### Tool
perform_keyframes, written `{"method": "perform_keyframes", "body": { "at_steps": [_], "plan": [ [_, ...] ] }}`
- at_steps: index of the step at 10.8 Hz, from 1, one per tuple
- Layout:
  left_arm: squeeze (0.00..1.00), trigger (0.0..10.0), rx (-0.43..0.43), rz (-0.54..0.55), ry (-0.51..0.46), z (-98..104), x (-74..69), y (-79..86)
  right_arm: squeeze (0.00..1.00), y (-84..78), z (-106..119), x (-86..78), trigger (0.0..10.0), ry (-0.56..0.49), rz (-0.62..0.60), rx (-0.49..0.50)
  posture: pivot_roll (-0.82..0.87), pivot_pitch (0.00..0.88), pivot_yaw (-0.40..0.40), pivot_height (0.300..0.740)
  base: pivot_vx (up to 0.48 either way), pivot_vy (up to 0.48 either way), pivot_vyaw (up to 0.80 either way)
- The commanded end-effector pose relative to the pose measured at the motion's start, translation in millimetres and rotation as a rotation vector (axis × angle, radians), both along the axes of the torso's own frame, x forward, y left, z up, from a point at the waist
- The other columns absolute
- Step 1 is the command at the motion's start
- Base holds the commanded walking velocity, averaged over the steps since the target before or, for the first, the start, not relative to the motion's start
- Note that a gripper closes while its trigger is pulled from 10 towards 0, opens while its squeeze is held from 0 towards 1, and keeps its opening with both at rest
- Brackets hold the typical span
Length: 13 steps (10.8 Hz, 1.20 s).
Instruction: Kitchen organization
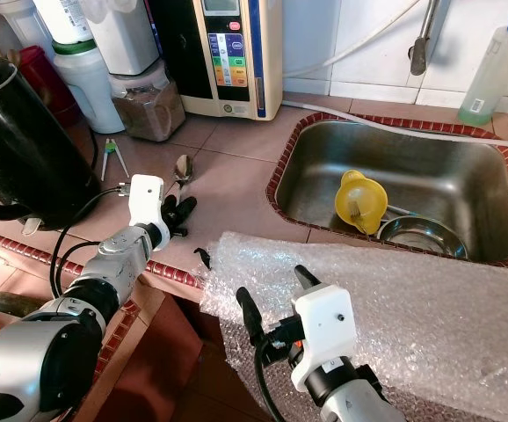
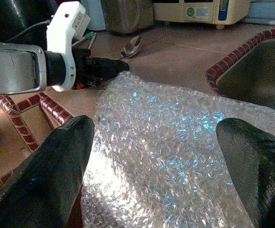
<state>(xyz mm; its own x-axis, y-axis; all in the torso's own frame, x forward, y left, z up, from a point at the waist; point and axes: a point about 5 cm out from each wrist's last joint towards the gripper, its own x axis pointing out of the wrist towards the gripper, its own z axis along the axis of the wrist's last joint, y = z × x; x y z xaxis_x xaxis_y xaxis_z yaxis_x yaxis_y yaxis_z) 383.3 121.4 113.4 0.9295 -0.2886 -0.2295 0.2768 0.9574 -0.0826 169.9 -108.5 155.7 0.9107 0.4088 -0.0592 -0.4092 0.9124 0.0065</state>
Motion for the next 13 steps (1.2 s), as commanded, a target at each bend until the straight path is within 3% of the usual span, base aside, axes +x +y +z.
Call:
{"method": "perform_keyframes", "body": {
  "at_steps": [1, 7, 11, 13],
  "plan": [
    [0.00, 0.0, 0.018, -0.060, 0.128, -29.5, -15.3, -7.2, 0.00, 1.6, -1.5, 0.1, 10.0, 0.010, 0.013, 0.004, -0.26, 0.081, 0.123, 0.740, 0.000, 0.000, 0.00],
    [0.00, 0.0, -0.039, -0.146, 0.124, -30.0, -18.2, -15.7, 0.00, 2.9, -1.4, 3.9, 10.0, -0.008, 0.004, 0.004, -0.24, 0.075, 0.130, 0.740, 0.000, 0.000, 0.00],
    [0.00, 0.0, -0.070, -0.139, 0.111, -31.4, -19.4, -10.8, 0.00, -12.7, 6.1, 16.7, 10.0, -0.074, -0.097, -0.020, -0.23, 0.066, 0.124, 0.740, 0.000, 0.000, 0.00],
    [0.00, 0.0, -0.108, -0.106, 0.021, -19.4, -14.0, -8.3, 0.00, -19.2, 5.5, 20.5, 10.0, -0.087, -0.148, -0.035, -0.22, 0.050, 0.117, 0.740, 0.000, 0.000, 0.00]
  ]
}}
